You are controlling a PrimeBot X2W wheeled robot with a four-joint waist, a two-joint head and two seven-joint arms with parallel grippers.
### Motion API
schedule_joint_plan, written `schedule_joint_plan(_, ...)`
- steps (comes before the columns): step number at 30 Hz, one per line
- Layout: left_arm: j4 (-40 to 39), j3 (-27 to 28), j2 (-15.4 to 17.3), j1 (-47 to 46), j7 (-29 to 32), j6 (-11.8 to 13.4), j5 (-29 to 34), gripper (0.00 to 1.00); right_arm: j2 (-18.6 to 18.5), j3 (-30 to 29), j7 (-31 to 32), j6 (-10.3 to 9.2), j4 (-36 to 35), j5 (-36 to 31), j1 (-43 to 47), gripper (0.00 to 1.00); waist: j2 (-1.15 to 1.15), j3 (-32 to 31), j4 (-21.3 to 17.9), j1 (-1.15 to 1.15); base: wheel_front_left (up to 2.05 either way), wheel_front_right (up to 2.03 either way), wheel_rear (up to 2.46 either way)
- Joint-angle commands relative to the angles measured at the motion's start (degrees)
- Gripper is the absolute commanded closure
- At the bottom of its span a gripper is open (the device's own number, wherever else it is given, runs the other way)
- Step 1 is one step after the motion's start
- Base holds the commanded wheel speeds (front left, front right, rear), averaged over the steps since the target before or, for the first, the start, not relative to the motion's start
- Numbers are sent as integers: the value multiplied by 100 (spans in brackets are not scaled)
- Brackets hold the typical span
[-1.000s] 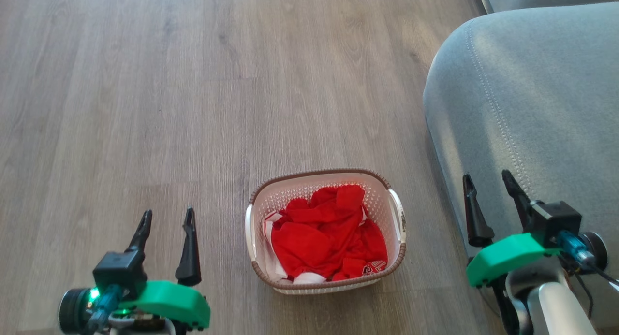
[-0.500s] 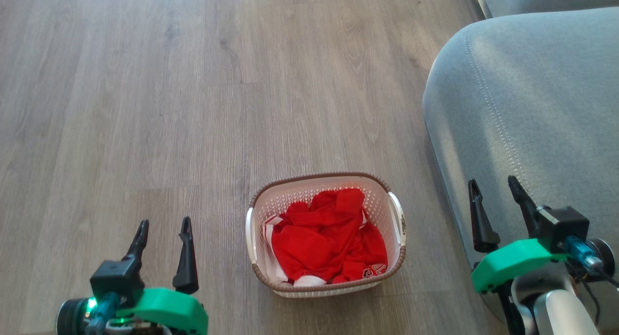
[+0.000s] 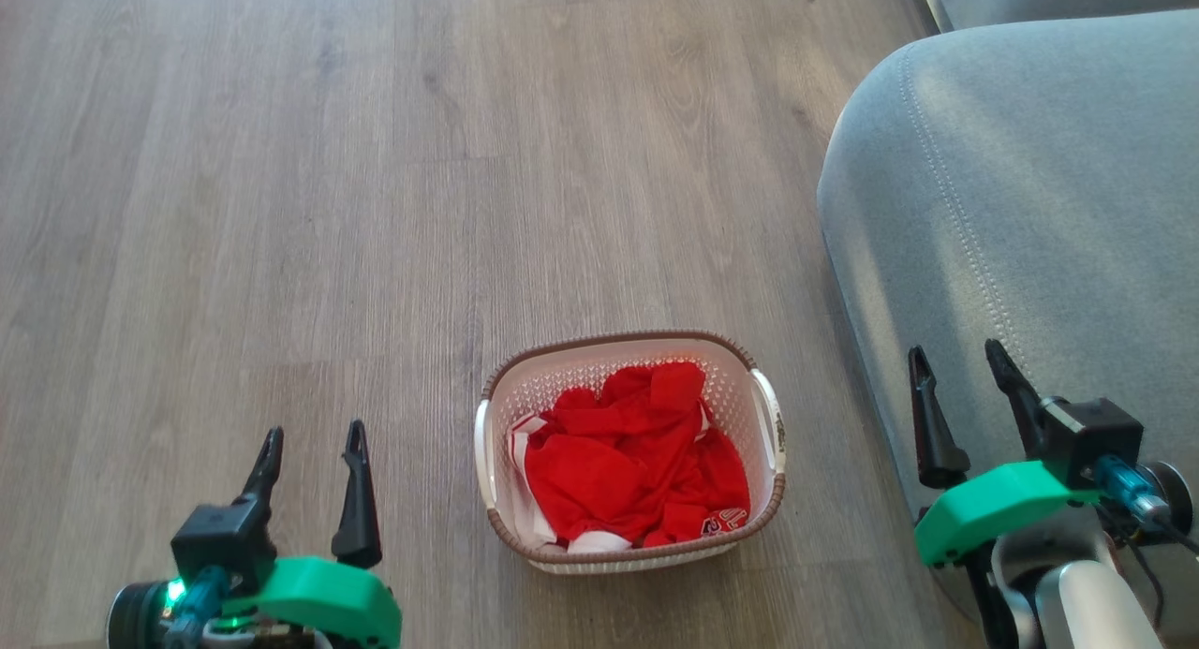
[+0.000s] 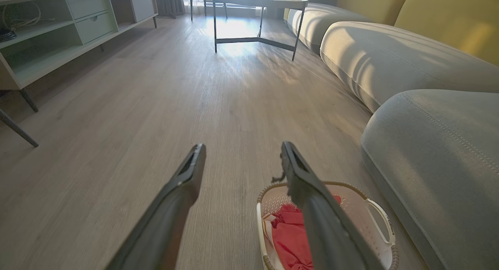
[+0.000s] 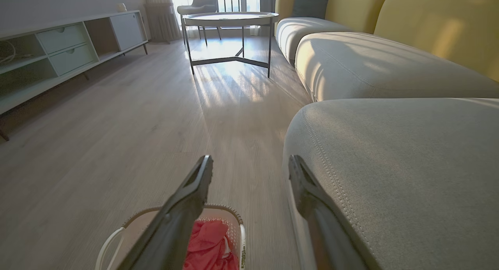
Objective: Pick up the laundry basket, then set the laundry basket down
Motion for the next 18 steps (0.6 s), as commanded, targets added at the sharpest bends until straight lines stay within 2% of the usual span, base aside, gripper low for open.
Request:
schedule_joint_plan(1, -157, 205, 107, -163, -42, 22, -40, 0, -36, 113, 13, -34, -236, 31, -56, 0, 0, 5, 4, 0, 0, 0, 0)
schedule_joint_plan(5, -122, 205, 131, -174, -59, -19, -81, 0, -36, 106, 9, -34, -231, 43, -59, 0, 0, 11, 13, 0, 0, 0, 0)
schedule_joint_plan(6, 23, 1, 10, 0, -18, -10, -63, 100, 0, -4, -1, -1, 0, 2, 1, 100, 0, 12, 13, 0, 0, 0, 0)
schedule_joint_plan(18, 268, 123, -83, -74, 38, -163, -665, 100, -32, 13, 33, -3, 203, 675, -18, 100, 0, -7, 27, 0, 0, 0, 0)
